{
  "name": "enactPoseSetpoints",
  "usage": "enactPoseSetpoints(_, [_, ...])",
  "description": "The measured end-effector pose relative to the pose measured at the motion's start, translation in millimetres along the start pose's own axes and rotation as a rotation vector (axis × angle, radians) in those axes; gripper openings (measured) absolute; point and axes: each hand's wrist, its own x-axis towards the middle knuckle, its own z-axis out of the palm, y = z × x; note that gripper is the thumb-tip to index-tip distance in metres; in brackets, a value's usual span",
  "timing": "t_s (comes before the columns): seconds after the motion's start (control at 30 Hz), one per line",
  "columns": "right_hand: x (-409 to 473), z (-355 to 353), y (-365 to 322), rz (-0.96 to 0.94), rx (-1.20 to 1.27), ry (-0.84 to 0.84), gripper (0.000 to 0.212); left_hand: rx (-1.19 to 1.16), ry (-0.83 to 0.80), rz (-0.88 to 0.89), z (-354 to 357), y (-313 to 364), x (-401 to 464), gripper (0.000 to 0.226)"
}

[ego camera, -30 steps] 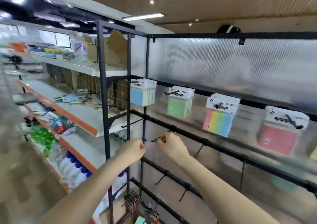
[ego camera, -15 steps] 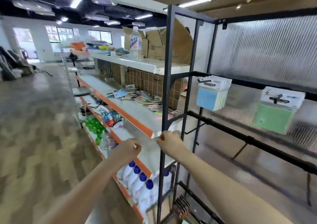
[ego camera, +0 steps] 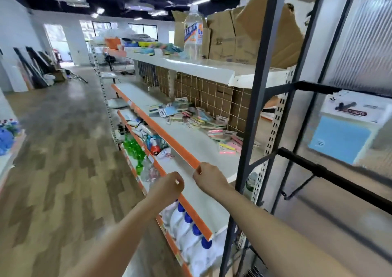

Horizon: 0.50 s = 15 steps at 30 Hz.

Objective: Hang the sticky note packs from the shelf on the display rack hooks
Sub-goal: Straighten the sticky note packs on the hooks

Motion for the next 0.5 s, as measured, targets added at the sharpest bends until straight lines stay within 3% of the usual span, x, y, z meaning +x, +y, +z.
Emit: enactPoseSetpoints(0.5, [171.3, 59.7, 2.5, 0.105, -0.108, 0.06, 0.023, 0.014, -0.019, -0.001, -1.7, -40.6, 170.5, 0.026])
